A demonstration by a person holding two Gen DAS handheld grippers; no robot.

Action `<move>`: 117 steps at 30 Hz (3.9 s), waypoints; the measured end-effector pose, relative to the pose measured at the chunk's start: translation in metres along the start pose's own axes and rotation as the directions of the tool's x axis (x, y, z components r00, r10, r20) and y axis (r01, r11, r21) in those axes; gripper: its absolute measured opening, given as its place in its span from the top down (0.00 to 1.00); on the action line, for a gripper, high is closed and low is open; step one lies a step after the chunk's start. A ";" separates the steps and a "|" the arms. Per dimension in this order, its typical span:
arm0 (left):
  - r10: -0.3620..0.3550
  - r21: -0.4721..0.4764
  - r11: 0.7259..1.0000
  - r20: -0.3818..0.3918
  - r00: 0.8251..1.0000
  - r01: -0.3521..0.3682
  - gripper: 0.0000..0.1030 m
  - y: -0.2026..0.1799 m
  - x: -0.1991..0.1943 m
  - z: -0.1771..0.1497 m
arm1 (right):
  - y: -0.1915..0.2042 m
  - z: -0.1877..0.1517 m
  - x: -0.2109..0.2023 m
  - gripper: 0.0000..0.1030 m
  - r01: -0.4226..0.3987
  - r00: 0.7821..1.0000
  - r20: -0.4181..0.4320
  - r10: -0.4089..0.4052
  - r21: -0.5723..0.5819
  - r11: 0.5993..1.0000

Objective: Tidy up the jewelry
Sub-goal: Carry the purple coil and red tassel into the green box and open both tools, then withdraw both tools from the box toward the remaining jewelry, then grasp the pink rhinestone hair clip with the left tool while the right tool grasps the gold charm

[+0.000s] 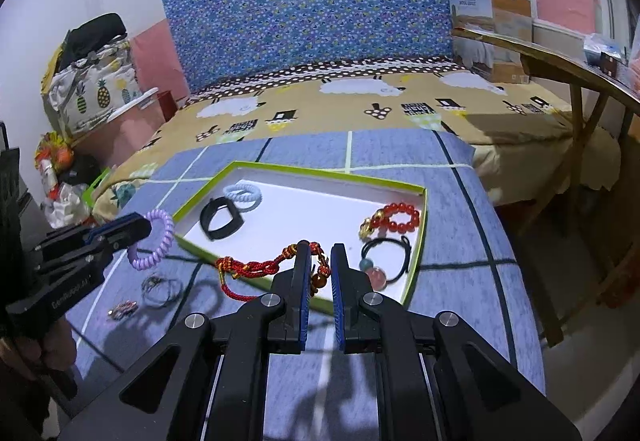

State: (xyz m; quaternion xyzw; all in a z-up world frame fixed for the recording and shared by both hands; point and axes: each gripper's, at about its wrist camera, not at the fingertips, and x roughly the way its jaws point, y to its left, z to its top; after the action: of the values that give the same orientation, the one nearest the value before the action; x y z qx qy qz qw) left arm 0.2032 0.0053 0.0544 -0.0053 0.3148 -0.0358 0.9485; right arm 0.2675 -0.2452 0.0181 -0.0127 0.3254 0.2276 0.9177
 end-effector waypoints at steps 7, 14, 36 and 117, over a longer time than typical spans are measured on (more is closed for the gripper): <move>0.001 0.005 1.000 -0.017 1.000 0.000 0.91 0.002 0.031 0.016 | -0.010 0.004 0.028 0.91 0.020 0.999 -0.029 -0.019 0.023 1.000; -0.020 0.010 1.000 -0.069 0.997 0.021 0.91 -0.003 0.063 0.015 | -0.015 -0.005 0.053 0.91 0.032 0.996 -0.086 -0.030 0.026 0.999; -0.050 0.002 0.999 -0.171 0.984 0.051 0.90 -0.006 0.091 0.000 | -0.010 -0.018 0.067 0.72 0.024 0.991 -0.133 -0.027 -0.027 0.999; -0.021 -0.091 0.996 -0.238 0.971 0.000 0.66 0.071 -0.017 -0.104 | 0.097 -0.090 0.034 0.72 -0.141 0.965 -0.240 0.108 -0.125 0.982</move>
State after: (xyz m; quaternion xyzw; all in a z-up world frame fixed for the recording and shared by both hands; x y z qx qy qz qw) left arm 0.1318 0.0781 -0.0216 -0.0456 0.4281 -0.0269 0.9022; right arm 0.1956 -0.1599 -0.0613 -0.0834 0.4137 0.3045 0.8539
